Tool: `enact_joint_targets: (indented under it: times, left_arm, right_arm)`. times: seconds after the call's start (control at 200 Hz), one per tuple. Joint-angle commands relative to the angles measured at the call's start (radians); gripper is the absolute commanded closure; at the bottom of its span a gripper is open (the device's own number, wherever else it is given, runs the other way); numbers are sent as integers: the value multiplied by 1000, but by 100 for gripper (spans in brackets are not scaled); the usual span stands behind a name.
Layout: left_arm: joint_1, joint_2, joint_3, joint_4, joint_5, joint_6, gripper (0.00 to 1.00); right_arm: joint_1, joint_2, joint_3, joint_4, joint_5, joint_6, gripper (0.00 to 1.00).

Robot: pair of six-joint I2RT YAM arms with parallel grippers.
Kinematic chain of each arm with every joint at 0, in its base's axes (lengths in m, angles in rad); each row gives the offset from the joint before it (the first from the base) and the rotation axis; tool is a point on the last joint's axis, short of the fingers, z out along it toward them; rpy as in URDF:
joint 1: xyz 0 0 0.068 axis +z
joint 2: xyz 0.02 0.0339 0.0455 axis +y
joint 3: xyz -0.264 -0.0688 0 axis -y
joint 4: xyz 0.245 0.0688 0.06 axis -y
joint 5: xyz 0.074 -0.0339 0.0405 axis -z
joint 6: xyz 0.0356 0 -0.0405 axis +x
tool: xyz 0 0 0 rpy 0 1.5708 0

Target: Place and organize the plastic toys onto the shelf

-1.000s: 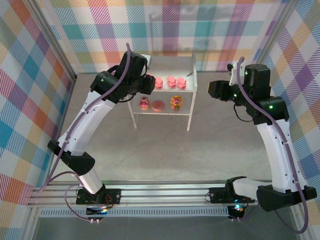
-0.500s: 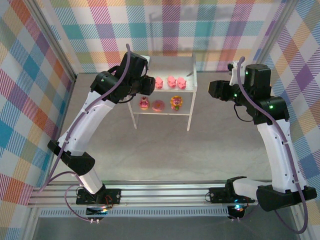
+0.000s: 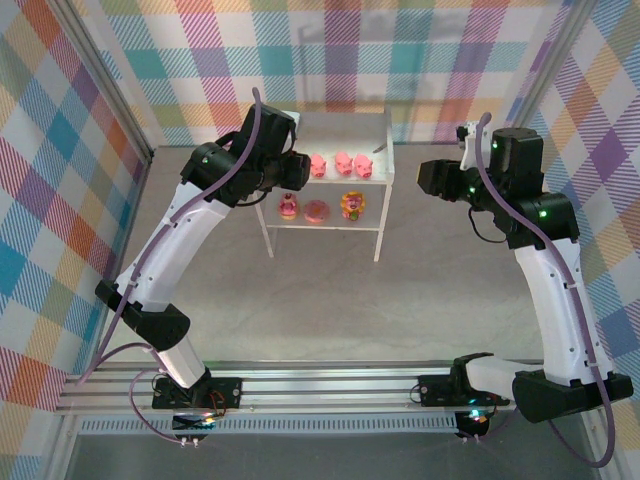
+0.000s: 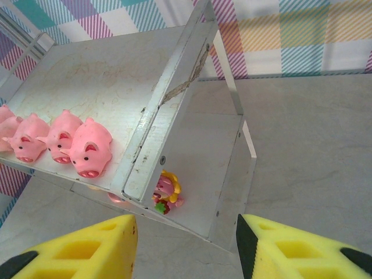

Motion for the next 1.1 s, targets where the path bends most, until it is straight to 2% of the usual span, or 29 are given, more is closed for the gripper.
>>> enact_joint_targets:
  times: [0.0, 1.095]
  left_arm:
    - [-12, -5, 1, -1, 9, -12, 58]
    - [-54, -23, -5, 7, -21, -22, 57]
  right_arm:
    - [-9, -9, -8, 33, -21, -14, 50]
    - [-24, -47, -34, 32, -39, -16, 50]
